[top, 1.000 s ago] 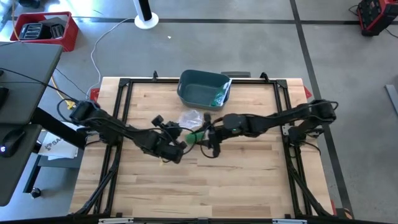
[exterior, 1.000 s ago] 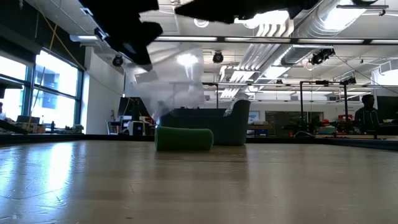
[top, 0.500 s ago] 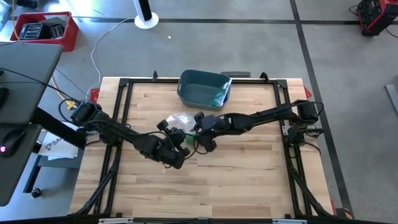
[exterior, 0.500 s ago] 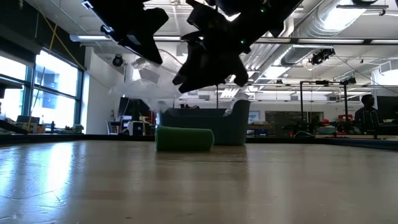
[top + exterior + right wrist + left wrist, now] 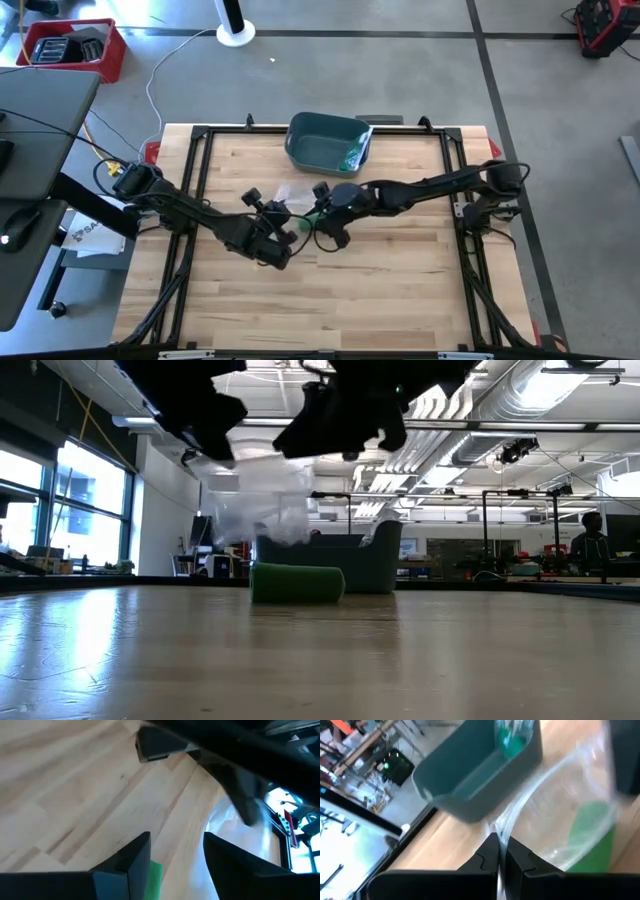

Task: Roll bandage
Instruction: Put the green bandage into the transparent zip bag

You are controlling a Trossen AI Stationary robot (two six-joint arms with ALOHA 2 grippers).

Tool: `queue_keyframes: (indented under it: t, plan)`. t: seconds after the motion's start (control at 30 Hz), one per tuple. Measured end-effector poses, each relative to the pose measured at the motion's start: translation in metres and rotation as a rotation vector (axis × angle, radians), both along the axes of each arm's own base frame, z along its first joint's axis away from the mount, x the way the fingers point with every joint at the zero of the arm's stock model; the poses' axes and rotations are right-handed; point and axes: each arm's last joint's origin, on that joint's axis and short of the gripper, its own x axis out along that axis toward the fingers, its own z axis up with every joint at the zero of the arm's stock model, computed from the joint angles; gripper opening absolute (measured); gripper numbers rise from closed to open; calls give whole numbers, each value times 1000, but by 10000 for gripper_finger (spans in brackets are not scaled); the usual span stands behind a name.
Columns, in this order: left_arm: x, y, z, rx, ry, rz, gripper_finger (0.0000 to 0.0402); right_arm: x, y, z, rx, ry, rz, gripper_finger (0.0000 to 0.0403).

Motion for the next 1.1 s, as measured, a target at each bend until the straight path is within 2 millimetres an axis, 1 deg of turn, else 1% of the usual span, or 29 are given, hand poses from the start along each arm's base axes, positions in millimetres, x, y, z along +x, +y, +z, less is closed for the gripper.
queue_keyframes:
  t: [0.1, 0.17, 0.23, 0.3, 0.33, 0.4, 0.47, 0.53, 0.6, 0.7, 0.77, 0.83, 0.9, 1.03, 1.1]
  plan:
    - [-9, 3, -2, -28, 60, 32, 0, -9, -1, 15, 37, -3, 11, 174]
    - [-18, 6, -3, -38, 108, 73, 0, -17, -3, 24, 87, 15, 48, 174]
    - [-28, 8, -3, -48, 147, 129, 0, -25, -8, 26, 169, 74, 90, 174]
    - [-39, 10, -1, -61, 187, 197, 0, -31, -18, 21, 254, 167, 99, 172]
    - [-43, 10, 0, -70, 198, 226, 0, -34, -25, 17, 285, 207, 90, 170]
    - [-49, 10, 1, -95, 215, 278, 0, -37, -36, 3, 331, 243, 50, 169]
    - [-50, 10, 1, -119, 215, 306, 0, -42, -47, -21, 386, 270, 4, 169]
    - [-50, 8, 0, -133, 208, 304, 0, -46, -53, -45, 450, 283, -27, 168]
    - [-49, 5, -1, -146, 189, 291, 0, -50, -57, -61, 466, 264, -41, 168]
    - [-47, 2, -2, -164, 177, 270, 0, -48, -61, -75, 432, 202, -68, 170]
    - [-47, -1, -3, -183, 187, 257, 0, -46, -63, -81, 408, 205, -120, 179]
    - [-47, -5, -4, -201, 197, 237, 0, -41, -65, -84, 397, 199, -177, 194]
    - [-49, -8, -4, -198, 204, 220, 0, -34, -67, -90, 403, 183, -196, 214]
    - [-51, -14, -4, -199, 207, 198, 0, -28, -63, -113, 405, 204, -191, 255]
    - [-52, -16, -4, -201, 203, 191, 0, -26, -61, -121, 397, 211, -210, 264]
